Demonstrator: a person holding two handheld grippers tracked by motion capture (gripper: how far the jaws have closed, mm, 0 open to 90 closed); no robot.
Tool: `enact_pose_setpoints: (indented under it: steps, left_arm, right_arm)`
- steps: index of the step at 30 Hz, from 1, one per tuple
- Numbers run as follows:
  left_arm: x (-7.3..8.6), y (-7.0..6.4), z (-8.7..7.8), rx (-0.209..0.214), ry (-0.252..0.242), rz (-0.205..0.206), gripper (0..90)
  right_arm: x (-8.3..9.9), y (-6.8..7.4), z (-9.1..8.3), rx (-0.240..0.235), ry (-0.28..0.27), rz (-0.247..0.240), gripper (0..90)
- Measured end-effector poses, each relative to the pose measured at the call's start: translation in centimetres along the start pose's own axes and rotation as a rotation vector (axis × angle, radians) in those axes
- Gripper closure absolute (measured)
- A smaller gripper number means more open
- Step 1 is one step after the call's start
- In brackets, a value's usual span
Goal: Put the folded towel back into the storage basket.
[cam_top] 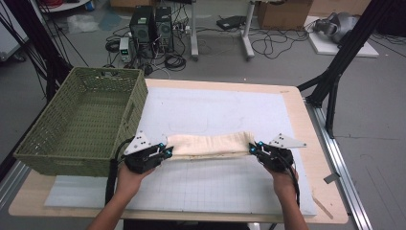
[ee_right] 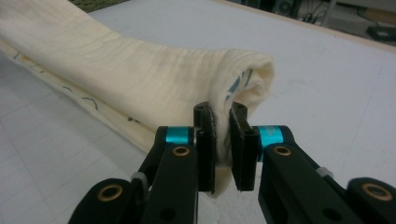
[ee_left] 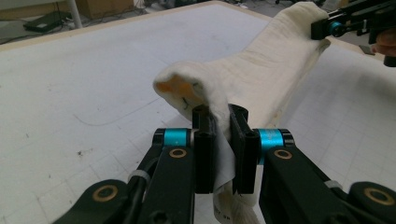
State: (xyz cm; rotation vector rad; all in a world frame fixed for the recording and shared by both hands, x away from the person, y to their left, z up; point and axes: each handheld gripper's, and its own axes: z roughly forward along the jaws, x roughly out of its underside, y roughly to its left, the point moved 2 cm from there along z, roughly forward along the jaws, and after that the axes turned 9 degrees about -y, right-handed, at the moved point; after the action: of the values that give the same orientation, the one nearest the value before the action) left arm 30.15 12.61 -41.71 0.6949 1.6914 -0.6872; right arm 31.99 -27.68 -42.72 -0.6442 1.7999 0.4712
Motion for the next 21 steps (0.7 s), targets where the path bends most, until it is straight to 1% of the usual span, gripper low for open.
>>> enact_pose_setpoints:
  steps: [1,2,7,8,10,15,16,20,21]
  left_arm:
    - [-0.1,-0.1,-0.2,0.002,-0.003,0.002,81.4]
    - [-0.1,-0.2,-0.4,0.003,-0.008,-0.001,81.5]
    - [-0.5,-0.3,-1.3,-0.001,-0.033,-0.002,81.5]
    - [-0.6,-0.3,-1.5,-0.002,-0.037,0.004,81.5]
    - [-0.9,-0.4,-1.9,-0.001,-0.048,0.008,81.5]
    - [-1.6,-0.6,-2.8,-0.008,-0.078,0.019,81.5]
    - [-1.7,-0.7,-3.0,-0.010,-0.084,0.020,81.5]
    - [-2.1,-0.9,-3.9,-0.018,-0.103,0.023,81.6]
    - [-2.2,-0.9,-4.1,-0.019,-0.106,0.025,81.7]
  right_arm:
    - [-0.1,0.0,0.0,-0.005,-0.007,-0.015,82.5]
    - [-0.4,0.1,0.0,-0.009,-0.019,-0.018,82.5]
    - [-0.9,0.2,0.2,-0.018,-0.046,-0.035,82.6]
    - [-1.1,0.2,0.2,-0.017,-0.054,-0.043,82.6]
    - [-1.4,0.3,0.3,-0.021,-0.061,-0.037,82.6]
    - [-2.4,0.4,0.5,-0.032,-0.106,-0.040,82.7]
    - [-2.6,0.4,0.5,-0.032,-0.114,-0.035,82.7]
    - [-3.5,0.5,0.9,-0.037,-0.139,-0.045,82.8]
    - [-3.7,0.7,1.0,-0.042,-0.137,-0.038,82.8]
